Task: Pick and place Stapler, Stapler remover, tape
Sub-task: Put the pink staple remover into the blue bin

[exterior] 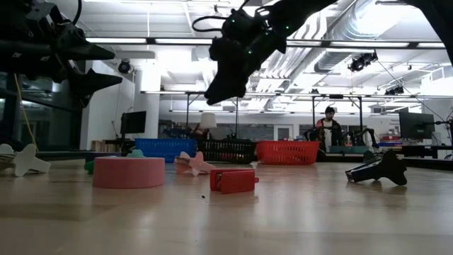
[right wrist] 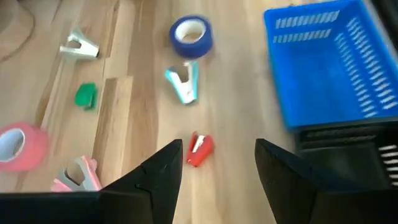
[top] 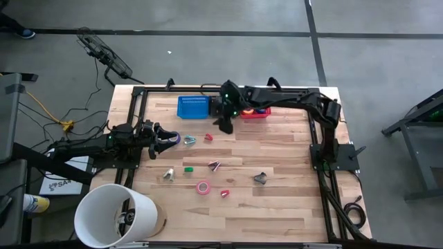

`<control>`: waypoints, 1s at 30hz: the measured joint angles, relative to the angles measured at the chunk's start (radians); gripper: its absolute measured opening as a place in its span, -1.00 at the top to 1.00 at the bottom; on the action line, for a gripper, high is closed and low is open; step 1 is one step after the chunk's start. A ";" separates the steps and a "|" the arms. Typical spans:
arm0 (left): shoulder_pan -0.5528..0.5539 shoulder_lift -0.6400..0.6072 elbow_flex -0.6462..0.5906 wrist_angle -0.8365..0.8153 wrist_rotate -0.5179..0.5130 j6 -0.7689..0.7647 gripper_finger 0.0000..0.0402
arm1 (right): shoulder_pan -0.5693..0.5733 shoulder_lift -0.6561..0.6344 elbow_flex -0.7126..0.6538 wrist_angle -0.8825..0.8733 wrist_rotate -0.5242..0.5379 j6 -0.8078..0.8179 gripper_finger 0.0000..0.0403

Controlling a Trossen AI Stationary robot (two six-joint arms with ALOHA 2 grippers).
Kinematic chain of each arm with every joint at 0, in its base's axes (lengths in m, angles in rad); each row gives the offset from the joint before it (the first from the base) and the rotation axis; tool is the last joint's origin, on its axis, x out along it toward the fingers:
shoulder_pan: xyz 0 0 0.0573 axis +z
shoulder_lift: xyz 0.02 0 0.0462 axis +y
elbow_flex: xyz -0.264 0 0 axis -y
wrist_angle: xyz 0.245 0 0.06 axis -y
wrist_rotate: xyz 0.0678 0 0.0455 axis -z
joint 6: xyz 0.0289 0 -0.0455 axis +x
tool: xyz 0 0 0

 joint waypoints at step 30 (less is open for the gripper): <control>0.000 0.000 0.000 0.000 0.000 0.000 -0.24 | 0.241 0.065 -0.116 0.028 0.145 -0.311 0.04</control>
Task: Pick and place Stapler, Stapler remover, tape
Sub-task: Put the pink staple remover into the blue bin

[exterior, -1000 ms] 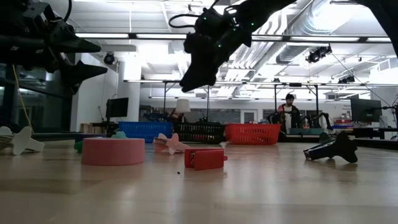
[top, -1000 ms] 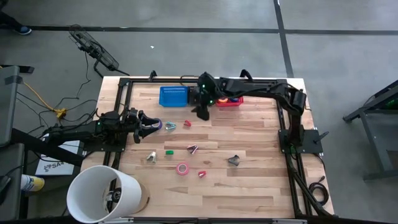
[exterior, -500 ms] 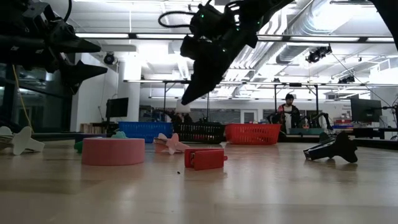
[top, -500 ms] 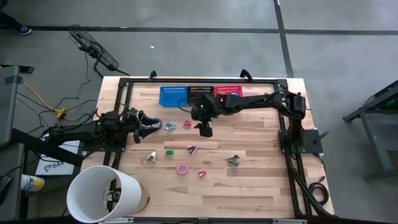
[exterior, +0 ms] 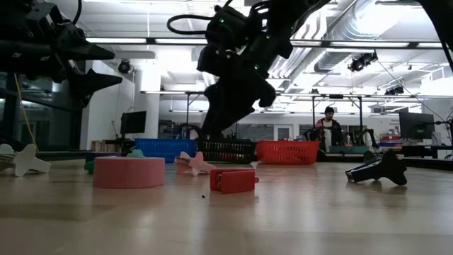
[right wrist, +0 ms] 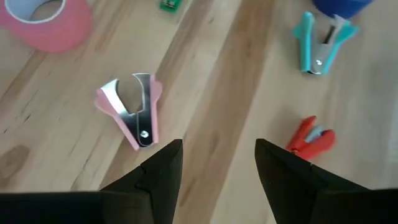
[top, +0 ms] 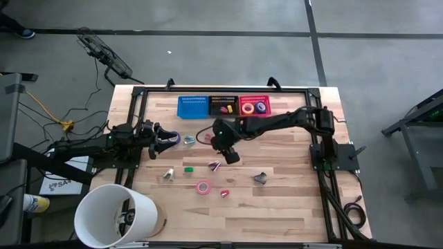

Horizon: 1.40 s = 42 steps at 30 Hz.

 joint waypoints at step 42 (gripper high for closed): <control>0.000 0.000 0.000 0.000 0.000 0.000 -0.24 | 0.088 -0.005 -0.354 0.493 -0.099 -0.024 -0.33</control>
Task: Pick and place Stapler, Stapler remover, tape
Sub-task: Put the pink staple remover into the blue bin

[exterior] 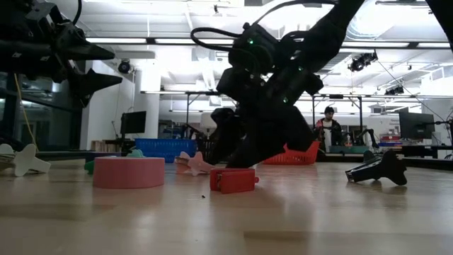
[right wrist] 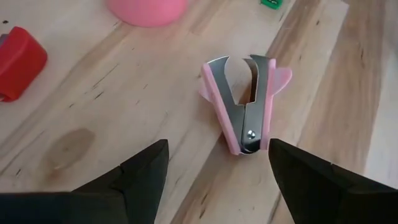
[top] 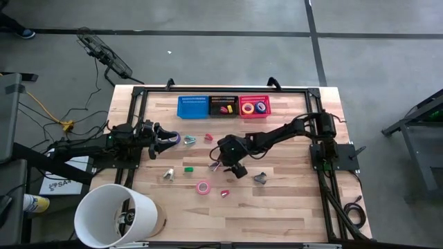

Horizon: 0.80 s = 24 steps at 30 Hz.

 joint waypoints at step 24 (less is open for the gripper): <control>0.000 0.000 0.000 0.000 0.000 0.000 -0.24 | -0.013 0.080 0.104 -0.058 -0.051 0.037 0.03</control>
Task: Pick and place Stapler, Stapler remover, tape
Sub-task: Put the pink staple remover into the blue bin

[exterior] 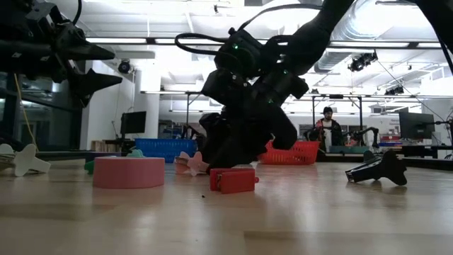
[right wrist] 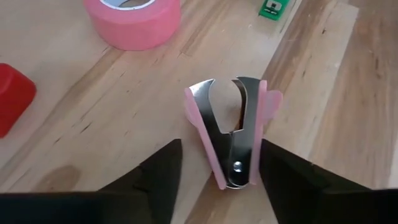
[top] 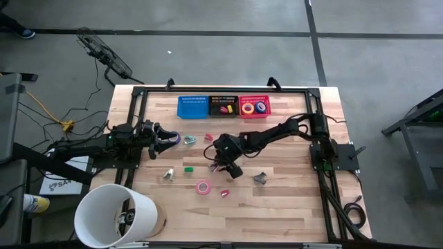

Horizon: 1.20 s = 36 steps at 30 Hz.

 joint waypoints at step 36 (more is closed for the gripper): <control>0.000 0.000 0.000 0.003 -0.046 0.021 -0.24 | -0.063 -0.278 -0.003 -0.424 0.235 0.369 0.61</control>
